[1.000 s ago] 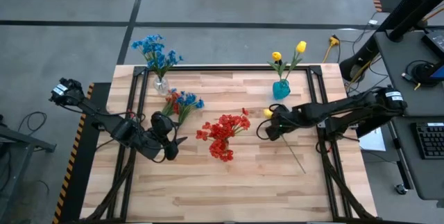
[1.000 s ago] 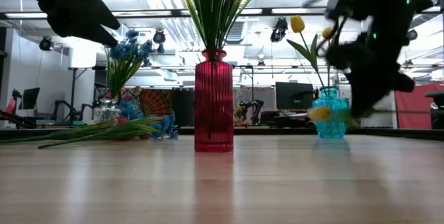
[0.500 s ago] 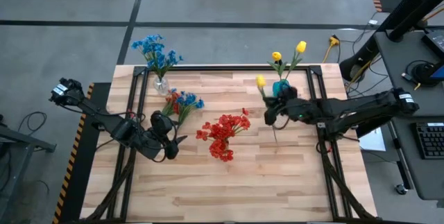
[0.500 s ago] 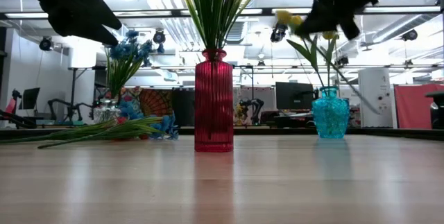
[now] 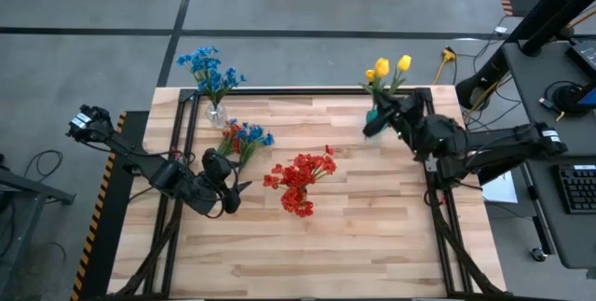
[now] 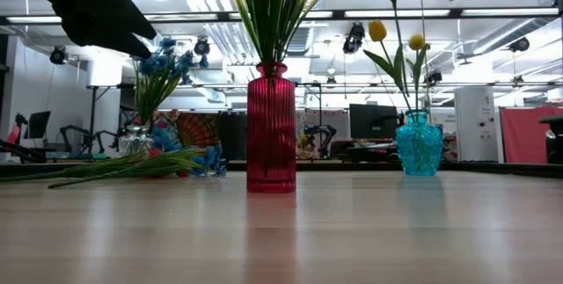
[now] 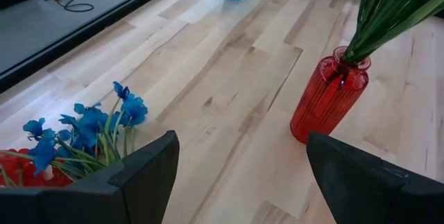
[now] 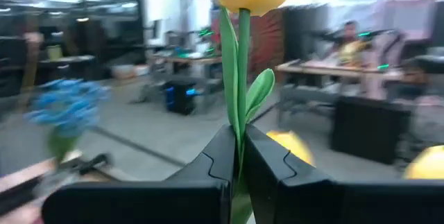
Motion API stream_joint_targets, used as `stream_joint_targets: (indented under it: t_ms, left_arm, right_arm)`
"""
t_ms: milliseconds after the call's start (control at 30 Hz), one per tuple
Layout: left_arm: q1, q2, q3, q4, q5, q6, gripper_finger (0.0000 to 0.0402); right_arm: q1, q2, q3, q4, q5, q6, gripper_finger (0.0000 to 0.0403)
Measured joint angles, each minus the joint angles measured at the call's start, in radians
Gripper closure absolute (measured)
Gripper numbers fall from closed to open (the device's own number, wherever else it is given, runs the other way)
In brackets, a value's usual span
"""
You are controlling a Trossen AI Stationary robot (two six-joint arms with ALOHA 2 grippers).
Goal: Sort flowers into vase by color
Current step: Put the yellow tulip into the blue vase
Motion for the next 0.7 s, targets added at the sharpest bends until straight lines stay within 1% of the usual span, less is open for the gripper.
stream_joint_targets:
  t_ms: [133, 300, 367, 500, 600, 700]
  left_arm:
    - [0.000, 0.002, 0.000, 0.000, 0.000, 0.000, 0.0104]
    - [0.000, 0.000, 0.000, 0.000, 0.000, 0.005, 0.0104]
    - [0.000, 0.000, 0.000, 0.000, 0.000, 0.008, 0.0104]
    - [0.000, 0.000, 0.000, 0.000, 0.000, 0.011, 0.0104]
    - [0.000, 0.000, 0.000, 0.000, 0.000, 0.011, 0.0104]
    - [0.000, 0.000, 0.000, 0.000, 0.000, 0.011, 0.0104]
  right_arm:
    - [-0.057, -0.009, 0.000, 0.033, 0.050, -0.080, 0.0385]
    - [-0.162, -0.013, -0.001, 0.082, 0.049, -0.132, 0.0385]
    - [-0.202, -0.013, -0.001, 0.108, 0.028, -0.151, 0.0385]
    - [-0.285, -0.007, -0.001, 0.152, -0.057, -0.151, 0.0385]
    - [-0.336, 0.002, -0.005, 0.147, -0.072, -0.151, 0.0385]
    - [-0.359, 0.003, -0.026, 0.148, -0.085, -0.151, 0.0385]
